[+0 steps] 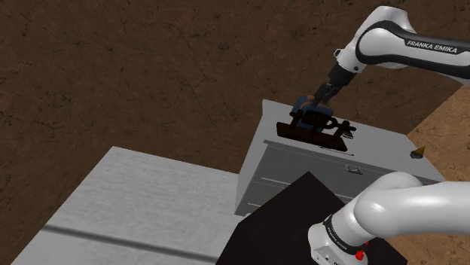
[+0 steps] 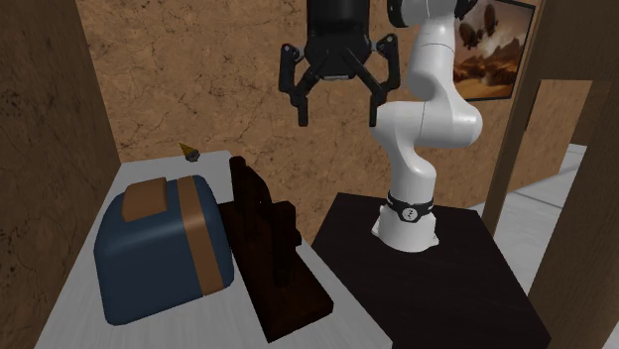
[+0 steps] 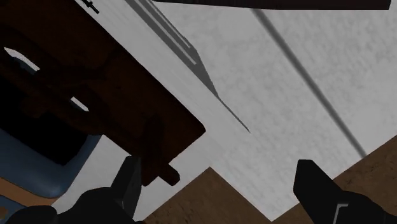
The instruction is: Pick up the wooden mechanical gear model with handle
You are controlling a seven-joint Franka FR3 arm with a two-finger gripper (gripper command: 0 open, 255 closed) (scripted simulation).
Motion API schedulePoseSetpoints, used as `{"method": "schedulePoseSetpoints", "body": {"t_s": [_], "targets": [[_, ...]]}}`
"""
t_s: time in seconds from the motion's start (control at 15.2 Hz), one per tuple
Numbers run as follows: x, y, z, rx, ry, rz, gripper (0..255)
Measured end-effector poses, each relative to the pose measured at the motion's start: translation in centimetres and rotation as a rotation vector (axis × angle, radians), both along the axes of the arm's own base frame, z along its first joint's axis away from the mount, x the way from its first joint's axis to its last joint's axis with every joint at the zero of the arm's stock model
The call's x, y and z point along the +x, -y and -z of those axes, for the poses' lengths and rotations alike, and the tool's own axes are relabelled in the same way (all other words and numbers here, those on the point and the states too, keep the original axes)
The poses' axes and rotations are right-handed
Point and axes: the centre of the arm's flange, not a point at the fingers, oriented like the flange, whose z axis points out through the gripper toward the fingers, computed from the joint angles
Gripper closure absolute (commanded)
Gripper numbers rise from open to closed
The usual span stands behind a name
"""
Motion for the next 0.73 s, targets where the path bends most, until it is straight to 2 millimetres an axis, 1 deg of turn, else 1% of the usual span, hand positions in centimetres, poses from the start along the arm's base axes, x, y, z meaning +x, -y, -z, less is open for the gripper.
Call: {"method": "schedulePoseSetpoints", "body": {"t_s": [0.07, 0.33, 0.4, 0.66, 0.73], "targets": [[0.1, 1.4, 0.5, -0.004, -0.009, -0.002, 0], [0.5, 5.1, 3.2, -0.019, -0.045, -0.013, 0], [0.7, 6.4, 4.1, -0.022, -0.054, -0.015, 0], [0.8, 10.9, 6.5, -0.037, -0.089, -0.025, 0], [1.0, 11.8, 7.1, -0.040, -0.096, -0.028, 0]]}}
